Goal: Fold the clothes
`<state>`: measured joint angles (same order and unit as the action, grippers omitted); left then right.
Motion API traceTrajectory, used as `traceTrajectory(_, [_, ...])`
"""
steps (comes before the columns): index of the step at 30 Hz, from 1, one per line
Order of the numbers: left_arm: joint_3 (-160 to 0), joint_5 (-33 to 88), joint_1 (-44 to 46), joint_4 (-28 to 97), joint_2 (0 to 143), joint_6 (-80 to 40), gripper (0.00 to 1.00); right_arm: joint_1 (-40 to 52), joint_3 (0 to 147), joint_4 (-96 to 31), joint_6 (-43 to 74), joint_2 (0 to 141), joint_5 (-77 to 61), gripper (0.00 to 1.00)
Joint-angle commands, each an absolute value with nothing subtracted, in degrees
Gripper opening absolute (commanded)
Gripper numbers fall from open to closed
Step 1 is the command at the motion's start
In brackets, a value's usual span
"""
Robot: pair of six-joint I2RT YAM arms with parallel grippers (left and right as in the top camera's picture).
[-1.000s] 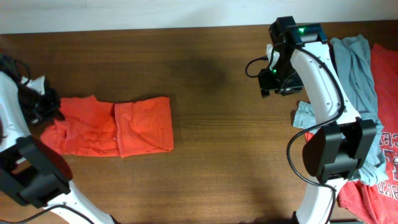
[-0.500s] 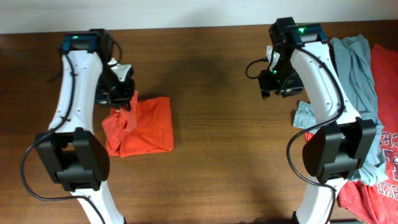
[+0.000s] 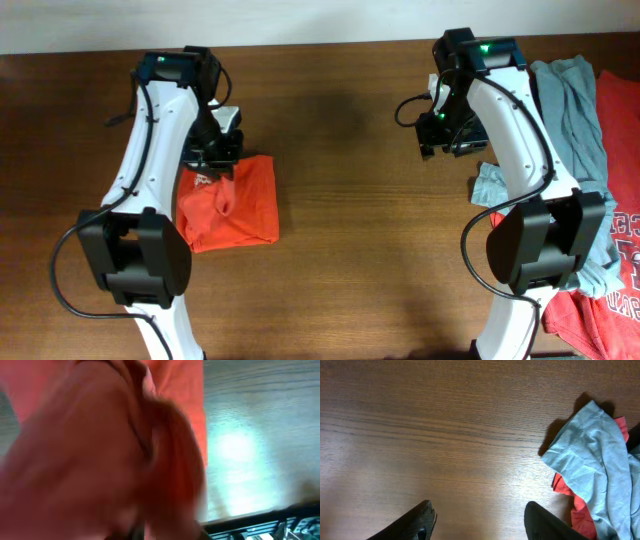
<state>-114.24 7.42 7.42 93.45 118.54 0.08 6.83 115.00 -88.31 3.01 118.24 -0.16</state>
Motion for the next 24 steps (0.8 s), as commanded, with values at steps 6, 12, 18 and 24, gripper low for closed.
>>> traceTrajectory(6, [-115.00,16.71,14.74,89.91,118.61,1.56,0.24,6.68,114.91,-88.53,3.27,118.02,0.71,0.63])
traceTrajectory(12, [-115.02,8.08,11.84,91.79,118.61,1.48,0.18,6.79,114.93,-88.53,2.20,118.02,-0.64,0.61])
traceTrajectory(18, [-115.02,3.16,3.77,87.35,118.61,-0.93,0.20,8.88,114.91,-88.58,-14.44,118.02,-20.67,0.37])
traceTrajectory(24, [-114.30,2.92,-1.48,83.18,120.73,0.78,0.31,17.69,114.83,-85.01,-20.75,118.72,-26.55,0.56])
